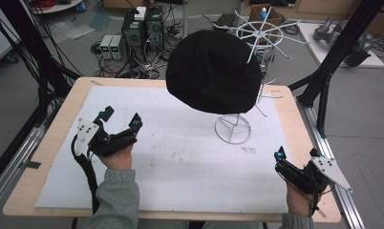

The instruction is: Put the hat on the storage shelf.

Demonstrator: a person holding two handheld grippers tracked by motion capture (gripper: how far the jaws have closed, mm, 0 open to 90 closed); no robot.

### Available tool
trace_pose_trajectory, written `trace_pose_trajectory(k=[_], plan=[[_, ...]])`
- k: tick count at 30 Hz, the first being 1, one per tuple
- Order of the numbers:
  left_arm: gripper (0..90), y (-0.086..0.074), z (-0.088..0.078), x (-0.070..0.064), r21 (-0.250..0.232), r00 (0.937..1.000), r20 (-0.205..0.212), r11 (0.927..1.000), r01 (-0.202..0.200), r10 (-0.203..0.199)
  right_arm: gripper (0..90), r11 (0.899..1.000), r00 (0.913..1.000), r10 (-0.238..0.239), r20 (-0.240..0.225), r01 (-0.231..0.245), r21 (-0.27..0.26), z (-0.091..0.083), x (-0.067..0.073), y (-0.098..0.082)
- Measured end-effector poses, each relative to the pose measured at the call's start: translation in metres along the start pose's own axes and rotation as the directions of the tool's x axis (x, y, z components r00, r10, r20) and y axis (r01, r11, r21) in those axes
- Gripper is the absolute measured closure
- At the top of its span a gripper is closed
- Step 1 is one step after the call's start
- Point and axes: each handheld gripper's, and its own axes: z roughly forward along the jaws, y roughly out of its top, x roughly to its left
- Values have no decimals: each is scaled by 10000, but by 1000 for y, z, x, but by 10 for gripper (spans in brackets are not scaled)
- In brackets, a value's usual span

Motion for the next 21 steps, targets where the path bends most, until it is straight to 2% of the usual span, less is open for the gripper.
trace_pose_trajectory(k=[6, 11, 16, 21], plan=[[17, -6, -6, 6, 241, 9997, -188, 9996, -120, 125, 7, 10000, 10000, -43, -23, 43, 3, 0, 0, 0], [17, -8, -12, 11, 329, 9994, -114, 9989, -319, 323, 7, 10000, 10000, -22, -49, 22, 27, 1, 1, 0], [17, -10, -21, 22, 543, 9973, -449, 9970, -557, 581, 7, 10000, 10000, -60, -47, 60, 3, 2, 1, 0], [17, -10, -25, 26, 681, 9943, -618, 9943, -820, 863, 7, 10000, 10000, -68, -57, 68, 3, 2, 2, 0]])
